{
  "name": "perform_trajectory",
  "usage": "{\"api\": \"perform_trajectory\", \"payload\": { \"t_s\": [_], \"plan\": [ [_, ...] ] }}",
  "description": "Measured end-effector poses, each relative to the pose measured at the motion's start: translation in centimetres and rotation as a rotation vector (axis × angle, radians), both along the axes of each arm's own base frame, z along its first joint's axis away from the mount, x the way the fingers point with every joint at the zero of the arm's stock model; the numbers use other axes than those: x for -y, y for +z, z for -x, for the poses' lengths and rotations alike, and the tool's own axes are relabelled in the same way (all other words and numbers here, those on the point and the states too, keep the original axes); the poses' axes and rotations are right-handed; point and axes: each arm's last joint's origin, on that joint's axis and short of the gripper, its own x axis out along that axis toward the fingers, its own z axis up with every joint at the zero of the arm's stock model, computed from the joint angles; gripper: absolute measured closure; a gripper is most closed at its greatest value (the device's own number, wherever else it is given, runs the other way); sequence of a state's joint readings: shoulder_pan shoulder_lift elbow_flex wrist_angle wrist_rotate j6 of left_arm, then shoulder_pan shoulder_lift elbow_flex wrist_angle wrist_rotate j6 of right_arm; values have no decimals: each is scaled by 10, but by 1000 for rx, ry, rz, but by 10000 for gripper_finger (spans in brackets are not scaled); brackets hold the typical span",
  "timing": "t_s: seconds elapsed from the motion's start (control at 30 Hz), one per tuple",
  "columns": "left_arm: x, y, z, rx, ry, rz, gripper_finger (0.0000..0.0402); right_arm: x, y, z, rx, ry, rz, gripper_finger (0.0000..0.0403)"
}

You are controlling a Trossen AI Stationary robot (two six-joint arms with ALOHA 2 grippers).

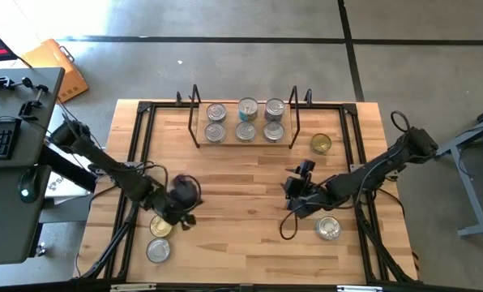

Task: Stack canned seafood by type on shelf
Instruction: Stack the green tuna can on top of the green tuna can on the shelf

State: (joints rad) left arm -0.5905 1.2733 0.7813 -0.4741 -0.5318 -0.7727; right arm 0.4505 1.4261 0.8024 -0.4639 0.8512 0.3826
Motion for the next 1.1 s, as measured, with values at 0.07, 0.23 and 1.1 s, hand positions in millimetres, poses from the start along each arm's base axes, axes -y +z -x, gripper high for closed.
{"api": "perform_trajectory", "payload": {
  "t_s": [0.07, 0.23, 1.1],
  "plan": [
    [3, -2, 14, -188, 120, 160, 401, 5, 0, -2, 2, -23, 15, 151],
    [17, -13, 44, -516, 382, 414, 401, 15, 0, -5, -13, -51, 30, 151],
    [7, -36, -41, 153, -45, -133, 401, 24, 1, -11, 6, -74, 15, 151]
  ]
}}
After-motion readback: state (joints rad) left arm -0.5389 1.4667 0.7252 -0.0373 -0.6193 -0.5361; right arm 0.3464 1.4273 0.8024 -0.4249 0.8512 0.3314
